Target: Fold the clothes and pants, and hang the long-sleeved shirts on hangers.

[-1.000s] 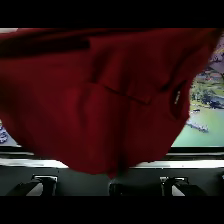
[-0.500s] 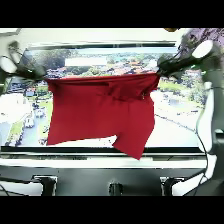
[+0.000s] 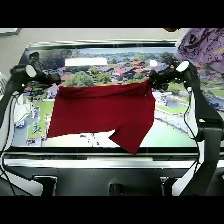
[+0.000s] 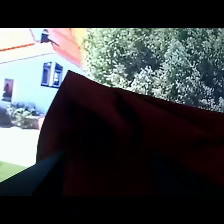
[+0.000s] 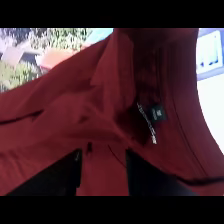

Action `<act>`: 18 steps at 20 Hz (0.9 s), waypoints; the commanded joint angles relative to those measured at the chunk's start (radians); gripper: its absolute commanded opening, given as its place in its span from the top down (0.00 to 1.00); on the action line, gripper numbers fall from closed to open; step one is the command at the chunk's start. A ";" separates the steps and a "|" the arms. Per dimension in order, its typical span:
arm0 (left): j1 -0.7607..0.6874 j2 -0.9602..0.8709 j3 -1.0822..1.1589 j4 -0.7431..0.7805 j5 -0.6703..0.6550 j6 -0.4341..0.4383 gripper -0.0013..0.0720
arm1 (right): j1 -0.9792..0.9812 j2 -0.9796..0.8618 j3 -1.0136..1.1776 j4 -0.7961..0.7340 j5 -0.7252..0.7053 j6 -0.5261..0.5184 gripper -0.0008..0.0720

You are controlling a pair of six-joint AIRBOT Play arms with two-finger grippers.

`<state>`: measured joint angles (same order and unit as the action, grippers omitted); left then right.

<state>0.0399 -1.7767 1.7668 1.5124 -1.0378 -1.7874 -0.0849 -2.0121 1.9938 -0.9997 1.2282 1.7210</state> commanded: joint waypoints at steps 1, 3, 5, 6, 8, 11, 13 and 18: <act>0.085 0.085 0.038 -0.002 -0.205 0.083 0.19 | -0.073 0.070 0.000 0.019 0.200 -0.167 0.50; 0.154 0.155 0.035 -0.001 -0.351 0.158 0.20 | -0.152 0.116 -0.013 0.036 0.317 -0.239 0.50; 0.223 0.230 -0.019 -0.003 -0.453 0.194 0.20 | -0.238 0.189 -0.122 0.073 0.319 -0.298 0.50; 0.262 0.277 -0.069 -0.023 -0.455 0.183 0.20 | -0.279 0.231 -0.214 0.080 0.316 -0.303 0.49; 0.326 0.379 -0.189 -0.052 -0.443 0.182 0.20 | -0.342 0.314 -0.417 0.111 0.307 -0.354 0.49; 0.375 0.508 -0.347 -0.073 -0.399 0.183 0.20 | -0.375 0.429 -0.732 0.153 0.241 -0.454 0.49; 0.378 0.536 -0.389 -0.072 -0.386 0.183 0.20 | -0.366 0.457 -0.876 0.196 0.203 -0.512 0.36; 0.370 0.532 -0.390 -0.073 -0.370 0.183 0.20 | -0.316 0.458 -1.046 0.234 0.108 -0.603 0.34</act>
<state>0.4057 -1.2598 1.3949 1.4441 -1.4208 -1.6066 -0.4240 -1.5673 1.0531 -0.7963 1.4040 1.1889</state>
